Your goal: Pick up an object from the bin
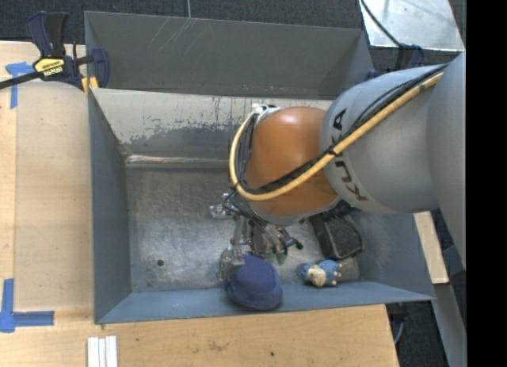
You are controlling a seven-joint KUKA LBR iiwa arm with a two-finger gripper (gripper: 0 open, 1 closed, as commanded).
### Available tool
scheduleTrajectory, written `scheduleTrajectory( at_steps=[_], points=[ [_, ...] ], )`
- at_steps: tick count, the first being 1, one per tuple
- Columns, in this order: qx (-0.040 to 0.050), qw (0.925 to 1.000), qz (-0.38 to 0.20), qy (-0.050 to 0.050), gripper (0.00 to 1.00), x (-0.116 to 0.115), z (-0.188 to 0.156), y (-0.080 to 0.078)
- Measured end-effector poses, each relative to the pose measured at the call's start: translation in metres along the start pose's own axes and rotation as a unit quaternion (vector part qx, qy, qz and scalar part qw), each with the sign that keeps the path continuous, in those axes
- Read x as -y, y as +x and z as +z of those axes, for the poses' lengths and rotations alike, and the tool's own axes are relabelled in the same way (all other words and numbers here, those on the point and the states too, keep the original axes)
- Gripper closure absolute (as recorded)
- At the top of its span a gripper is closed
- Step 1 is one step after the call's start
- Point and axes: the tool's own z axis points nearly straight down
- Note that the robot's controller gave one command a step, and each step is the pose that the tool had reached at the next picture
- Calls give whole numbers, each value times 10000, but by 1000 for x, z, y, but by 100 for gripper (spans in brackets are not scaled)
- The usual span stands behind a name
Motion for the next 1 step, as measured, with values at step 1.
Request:
scheduleTrajectory(
  at_steps=[1],
  points=[
    [-5,10000,8,2,100,0,2,-1]
  ],
)
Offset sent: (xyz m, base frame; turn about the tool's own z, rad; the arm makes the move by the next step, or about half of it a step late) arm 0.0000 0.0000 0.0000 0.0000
